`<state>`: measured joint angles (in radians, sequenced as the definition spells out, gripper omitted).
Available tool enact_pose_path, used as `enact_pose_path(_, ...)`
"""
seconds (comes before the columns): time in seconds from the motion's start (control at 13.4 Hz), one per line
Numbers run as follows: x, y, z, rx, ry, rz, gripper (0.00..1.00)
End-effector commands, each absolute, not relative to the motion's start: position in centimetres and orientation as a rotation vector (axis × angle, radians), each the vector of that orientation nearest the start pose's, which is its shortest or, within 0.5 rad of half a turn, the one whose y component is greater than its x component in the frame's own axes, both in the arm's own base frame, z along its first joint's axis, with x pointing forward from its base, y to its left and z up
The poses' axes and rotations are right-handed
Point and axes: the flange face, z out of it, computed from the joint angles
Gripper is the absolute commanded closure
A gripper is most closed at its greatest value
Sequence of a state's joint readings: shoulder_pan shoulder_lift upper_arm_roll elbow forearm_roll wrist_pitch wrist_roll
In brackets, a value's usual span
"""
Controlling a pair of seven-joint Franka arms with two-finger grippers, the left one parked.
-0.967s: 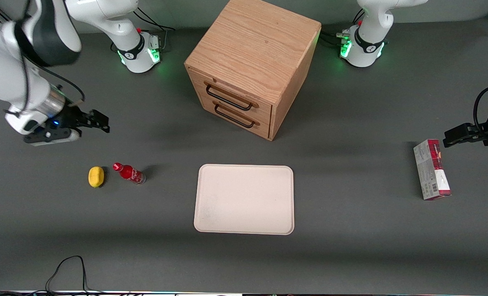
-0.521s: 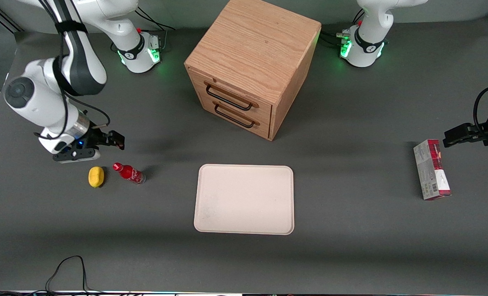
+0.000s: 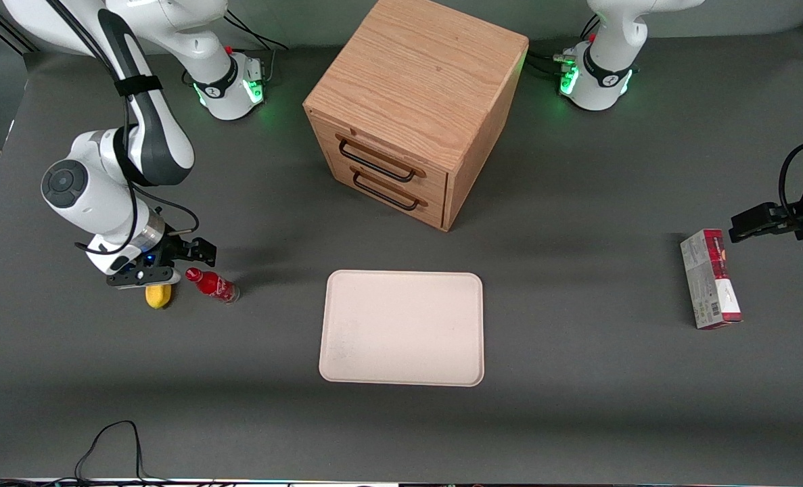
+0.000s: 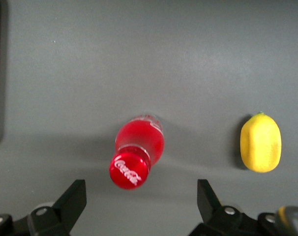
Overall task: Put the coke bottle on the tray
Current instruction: 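Lower the open right gripper onto the red Coca-Cola bottle, then close the right gripper on the bottle and lift it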
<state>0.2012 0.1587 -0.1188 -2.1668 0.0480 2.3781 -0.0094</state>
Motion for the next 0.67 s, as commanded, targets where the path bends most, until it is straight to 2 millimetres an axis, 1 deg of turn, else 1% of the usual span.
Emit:
enact_pose_path(0.0, 57.26, 4.94, 32.68, -3.110, -0.095, -0.100, 0.00)
enact_pose_path(0.15, 57.44, 4.97, 32.59, -3.111, -0.095, -0.100, 0.00)
enact_pose_path(0.37, 58.24, 5.15, 32.37, -3.113, -0.087, -0.105, 0.01)
enact_pose_path(0.45, 58.22, 5.15, 32.27, -3.113, -0.087, -0.100, 0.06)
enact_pose_path(0.52, 58.22, 5.24, 32.27, -3.113, -0.087, -0.100, 0.25)
enact_pose_path(0.6, 58.25, 5.33, 32.33, -3.113, -0.089, -0.102, 0.51)
